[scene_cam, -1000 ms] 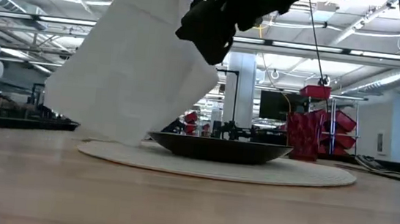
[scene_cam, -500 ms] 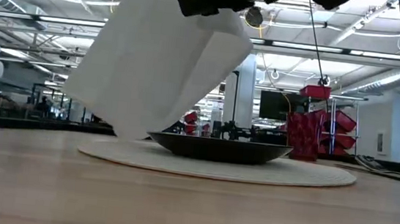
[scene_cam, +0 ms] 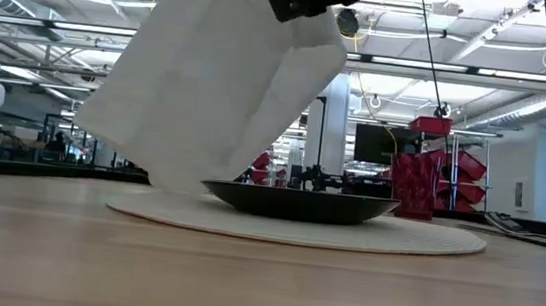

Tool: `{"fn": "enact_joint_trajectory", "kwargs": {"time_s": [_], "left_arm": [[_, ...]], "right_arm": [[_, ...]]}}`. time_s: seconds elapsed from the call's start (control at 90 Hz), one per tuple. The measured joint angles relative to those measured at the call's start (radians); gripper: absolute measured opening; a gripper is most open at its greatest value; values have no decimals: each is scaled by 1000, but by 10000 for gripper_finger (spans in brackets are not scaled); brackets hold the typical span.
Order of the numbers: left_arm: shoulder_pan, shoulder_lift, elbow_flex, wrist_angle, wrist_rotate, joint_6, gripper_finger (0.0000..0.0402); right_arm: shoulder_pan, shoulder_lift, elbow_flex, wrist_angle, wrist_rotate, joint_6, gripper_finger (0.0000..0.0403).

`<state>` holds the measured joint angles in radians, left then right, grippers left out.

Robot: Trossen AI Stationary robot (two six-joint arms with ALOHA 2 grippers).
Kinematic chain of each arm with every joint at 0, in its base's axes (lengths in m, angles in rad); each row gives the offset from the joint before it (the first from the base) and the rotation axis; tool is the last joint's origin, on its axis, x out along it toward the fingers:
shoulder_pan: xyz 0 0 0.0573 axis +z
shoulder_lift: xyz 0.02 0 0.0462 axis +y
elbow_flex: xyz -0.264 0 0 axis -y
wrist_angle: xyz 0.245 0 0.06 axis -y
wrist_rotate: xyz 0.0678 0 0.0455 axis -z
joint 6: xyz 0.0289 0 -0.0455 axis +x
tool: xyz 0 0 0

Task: Set table place
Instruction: Fold the white table napkin

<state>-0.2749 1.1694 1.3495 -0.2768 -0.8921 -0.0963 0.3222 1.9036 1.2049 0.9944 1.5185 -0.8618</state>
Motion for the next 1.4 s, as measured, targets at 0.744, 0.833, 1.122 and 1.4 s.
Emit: {"fn": "enact_joint_trajectory", "kwargs": {"time_s": [0.744, 0.833, 1.122, 1.4], "left_arm": [[-20, 0, 0, -2, 20, 29, 0], [-20, 1, 0, -2, 22, 27, 0], [-8, 35, -1, 8, 23, 26, 0], [56, 53, -1, 74, 18, 26, 0]], "right_arm": [[101, -2, 0, -87, -501, 167, 198], [82, 0, 0, -52, -505, 137, 206], [34, 2, 22, 25, -527, -73, 200], [51, 8, 29, -403, -336, 176, 199]]}}
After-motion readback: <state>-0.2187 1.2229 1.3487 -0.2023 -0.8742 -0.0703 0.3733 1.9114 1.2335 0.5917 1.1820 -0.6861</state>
